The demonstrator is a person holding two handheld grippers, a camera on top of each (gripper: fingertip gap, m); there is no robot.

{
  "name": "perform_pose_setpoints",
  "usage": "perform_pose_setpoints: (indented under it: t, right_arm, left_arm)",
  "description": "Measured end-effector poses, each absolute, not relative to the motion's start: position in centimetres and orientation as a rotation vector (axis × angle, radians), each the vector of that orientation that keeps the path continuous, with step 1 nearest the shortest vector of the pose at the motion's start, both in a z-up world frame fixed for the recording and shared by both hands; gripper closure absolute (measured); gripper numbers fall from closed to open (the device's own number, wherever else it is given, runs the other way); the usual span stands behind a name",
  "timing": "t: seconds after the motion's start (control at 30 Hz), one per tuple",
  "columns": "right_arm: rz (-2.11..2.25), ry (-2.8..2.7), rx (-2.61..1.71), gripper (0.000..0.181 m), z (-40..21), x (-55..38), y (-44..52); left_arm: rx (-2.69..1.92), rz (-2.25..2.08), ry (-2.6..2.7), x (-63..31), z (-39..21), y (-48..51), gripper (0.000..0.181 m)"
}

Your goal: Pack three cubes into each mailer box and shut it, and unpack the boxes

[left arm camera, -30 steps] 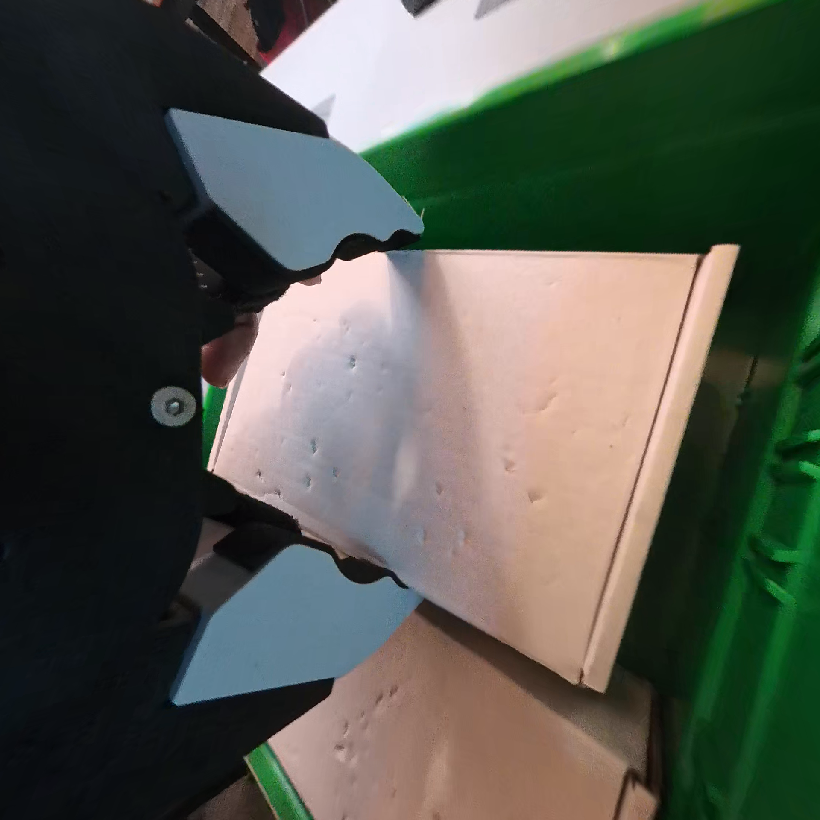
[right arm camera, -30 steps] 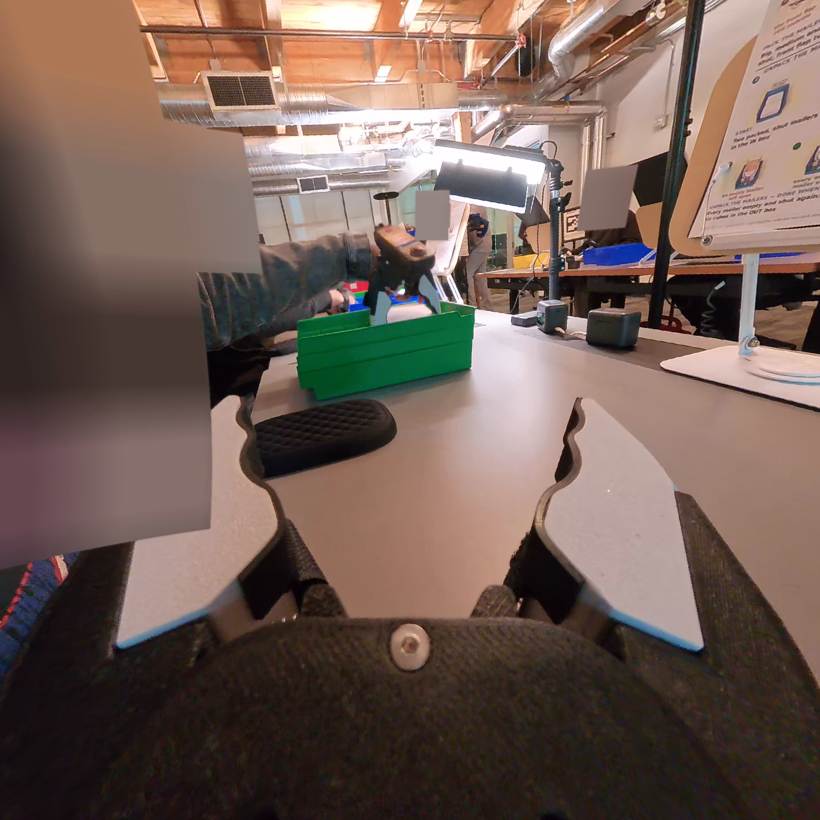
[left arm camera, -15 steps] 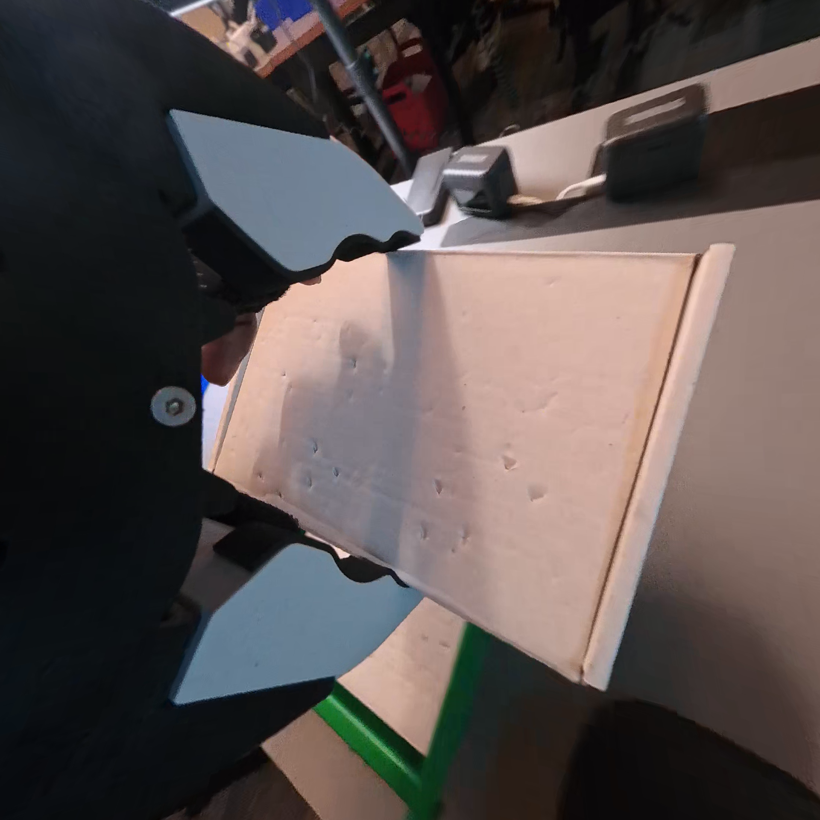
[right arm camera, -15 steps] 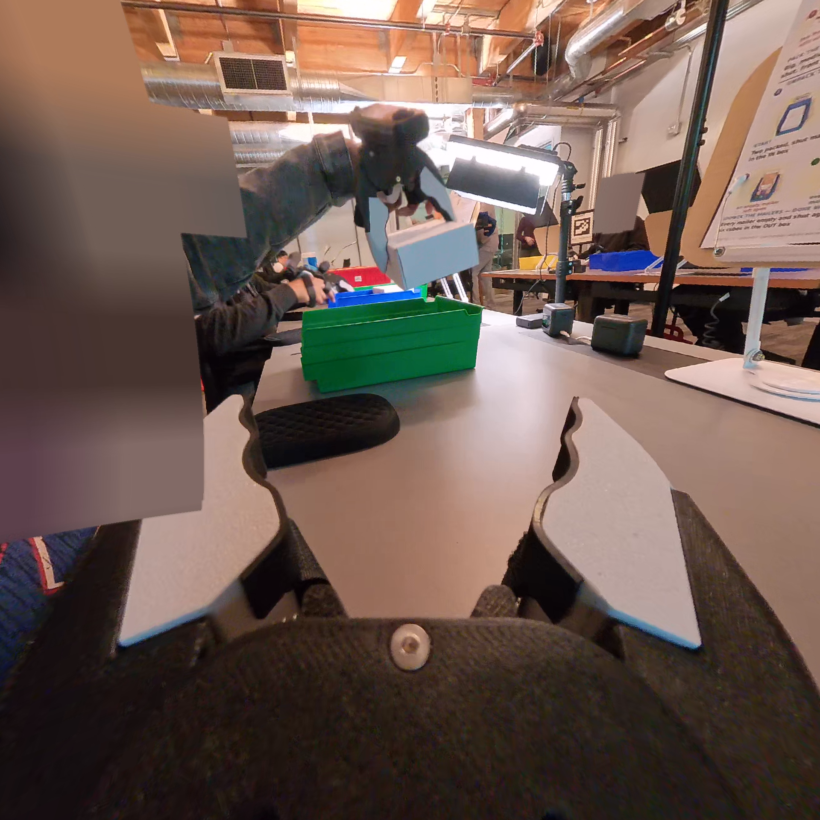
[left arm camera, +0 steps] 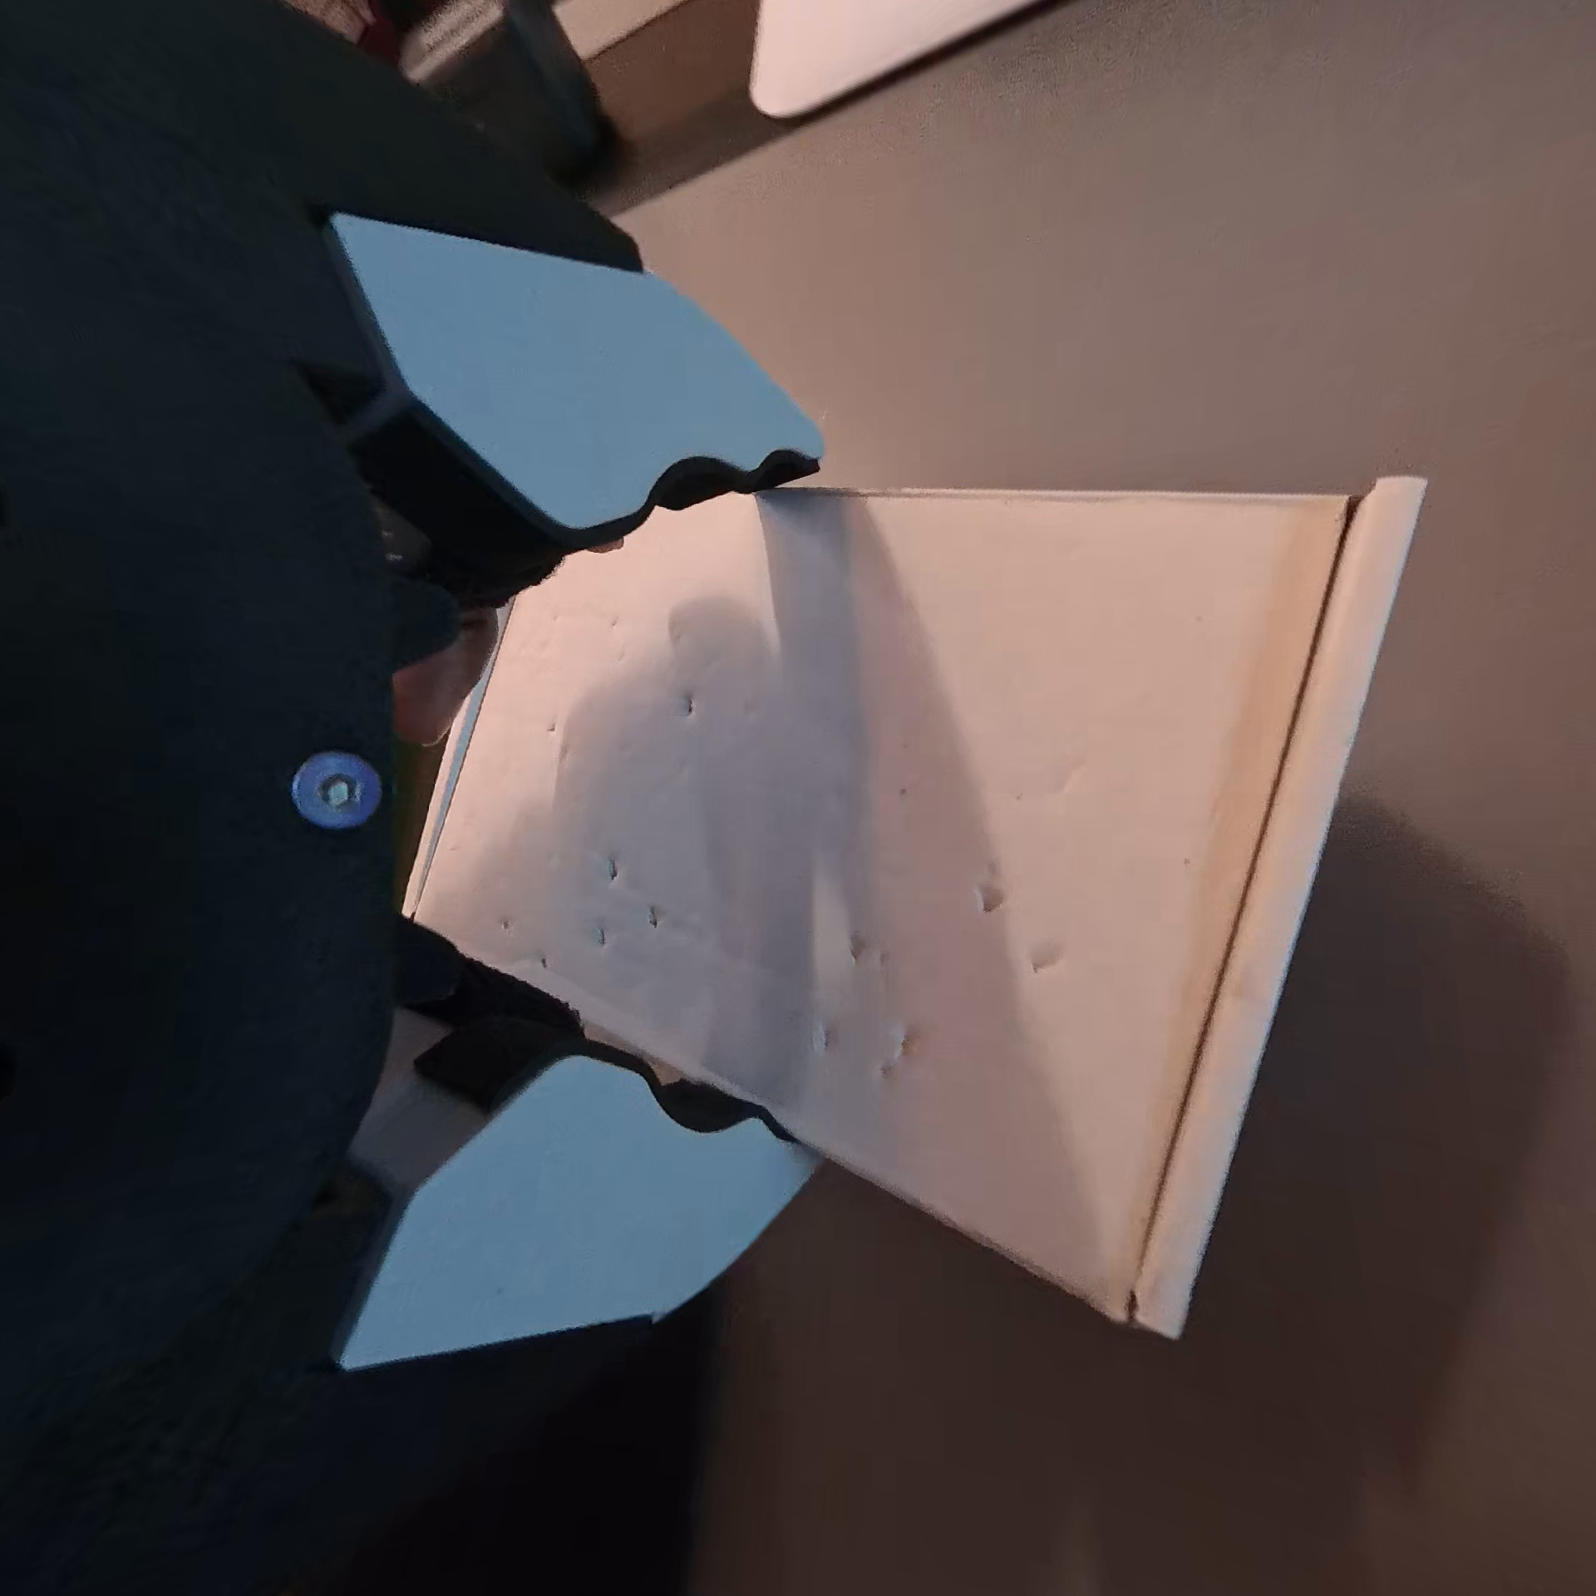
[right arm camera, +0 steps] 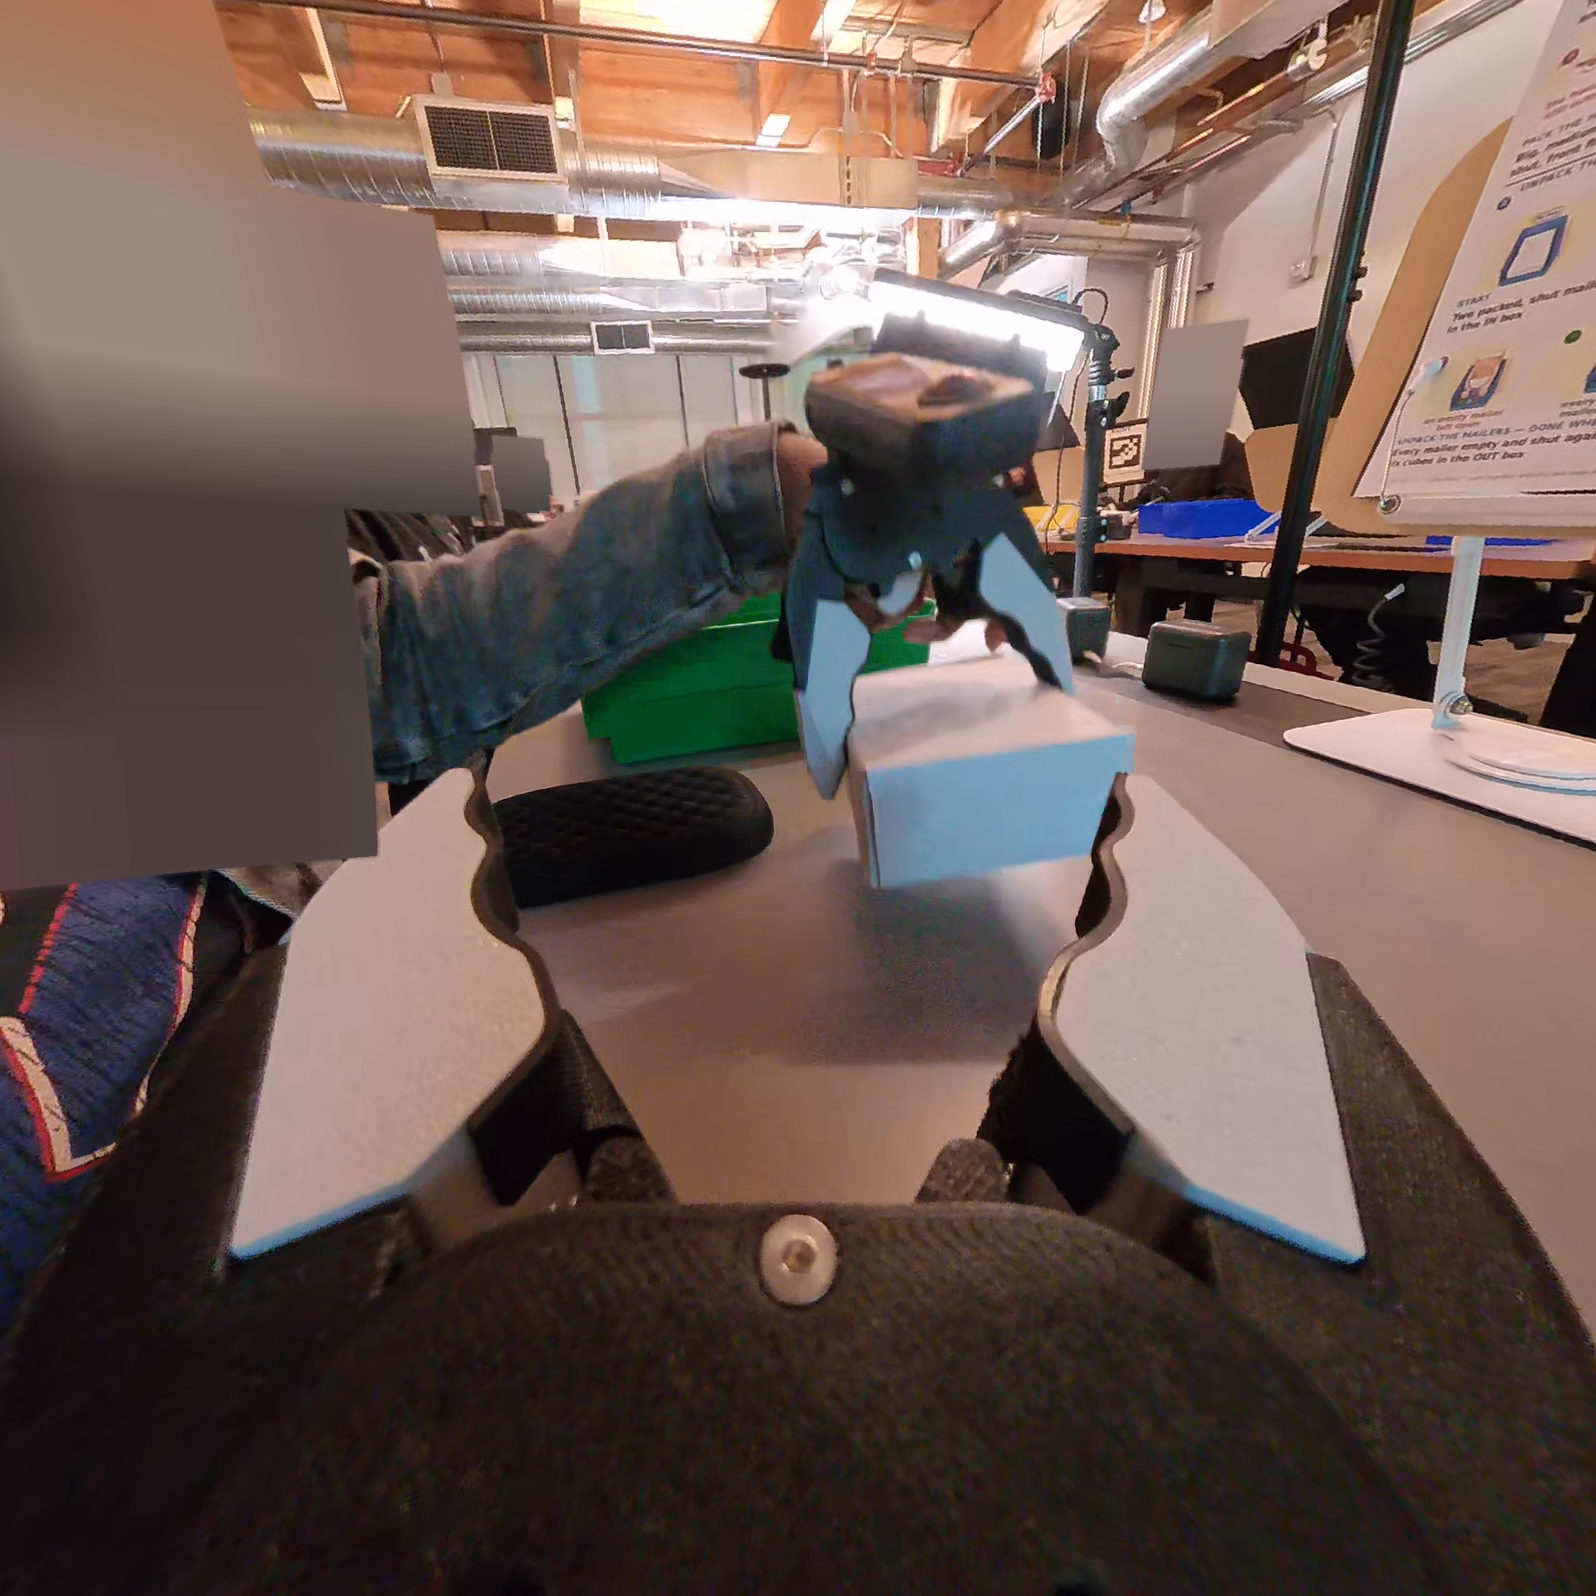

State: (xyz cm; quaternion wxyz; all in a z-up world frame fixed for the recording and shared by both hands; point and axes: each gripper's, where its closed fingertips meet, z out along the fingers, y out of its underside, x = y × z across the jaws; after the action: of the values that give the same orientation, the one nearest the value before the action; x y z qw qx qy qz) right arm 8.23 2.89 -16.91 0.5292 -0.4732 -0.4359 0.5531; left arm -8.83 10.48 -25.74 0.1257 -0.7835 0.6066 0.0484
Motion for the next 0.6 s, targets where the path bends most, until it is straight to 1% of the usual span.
perform_pose_setpoints:
  t: [0.1,0.23,0.37,0.5,0.53,0.57,0.6]
  right_arm:
    - [1.318,-1.043,-1.129,0.053,-16.9,8.3,2.8]
    - [1.313,-1.039,-1.132,0.053,-17.0,8.3,2.9]
    - [1.312,-1.034,-1.139,0.053,-17.0,8.3,3.0]
    - [1.312,-1.029,-1.151,0.053,-17.1,8.2,3.1]
    - [1.311,-1.027,-1.157,0.053,-17.2,8.2,3.1]
    - [1.31,-1.023,-1.161,0.054,-17.2,8.2,3.2]
    - [1.308,-1.015,-1.169,0.054,-17.2,8.2,3.3]
  left_arm:
    - [-2.301,0.121,1.769,-6.4,-27.3,10.5,0.05]
    - [-2.325,0.103,1.69,-4.0,-28.0,10.8,0.05]
    - [-2.379,0.083,1.609,-3.1,-29.2,10.8,0.05]
    - [-2.369,0.028,1.465,-2.6,-29.1,11.5,0.051]
    - [-2.343,0.04,1.458,-2.8,-28.9,11.5,0.048]
    - [-2.313,0.058,1.446,-3.1,-28.6,11.5,0.039]
    - [-2.276,0.057,1.414,-3.4,-27.9,11.4,0.035]
